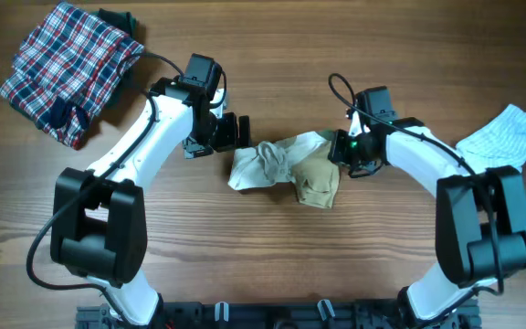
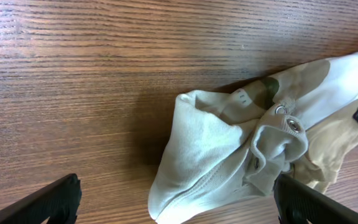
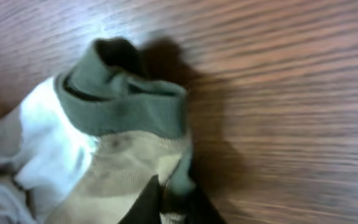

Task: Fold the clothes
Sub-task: 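Lift the beige sleeve with the right gripper and fold it leftward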

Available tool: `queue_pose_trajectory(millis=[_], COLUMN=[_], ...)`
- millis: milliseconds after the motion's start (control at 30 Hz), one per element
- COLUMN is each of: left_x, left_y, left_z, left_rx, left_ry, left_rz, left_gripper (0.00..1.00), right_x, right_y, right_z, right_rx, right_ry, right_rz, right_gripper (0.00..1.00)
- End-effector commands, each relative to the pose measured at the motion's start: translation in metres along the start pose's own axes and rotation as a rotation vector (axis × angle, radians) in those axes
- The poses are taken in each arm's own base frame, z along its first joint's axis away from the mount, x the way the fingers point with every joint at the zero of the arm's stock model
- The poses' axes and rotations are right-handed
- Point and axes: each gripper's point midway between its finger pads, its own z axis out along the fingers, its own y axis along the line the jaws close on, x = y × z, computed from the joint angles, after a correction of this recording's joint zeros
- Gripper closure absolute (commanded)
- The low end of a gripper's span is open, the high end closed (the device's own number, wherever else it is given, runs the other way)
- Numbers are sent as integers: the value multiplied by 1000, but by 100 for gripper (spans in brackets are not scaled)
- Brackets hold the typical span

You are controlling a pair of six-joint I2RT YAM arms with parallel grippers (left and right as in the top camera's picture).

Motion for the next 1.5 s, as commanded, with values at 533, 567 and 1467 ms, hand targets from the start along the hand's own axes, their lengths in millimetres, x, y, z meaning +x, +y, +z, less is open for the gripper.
queue_pose_trajectory(millis=[533, 567, 1467], left_x=[0, 0, -18], left_y=[-1, -1, 41], left_z=[-3, -3, -14], left_rx=[6, 6, -24], left_ry=[-8, -8, -48], left_rz=[20, 20, -90], left_gripper=[0, 0, 0], right_x=[6, 5, 33], right_y=[48, 53, 190], right_z=[-45, -46, -66], right_rx=[-24, -29, -221], right_ry=[31, 27, -19], right_rz=[-100, -109, -248], right_gripper=[96, 96, 96])
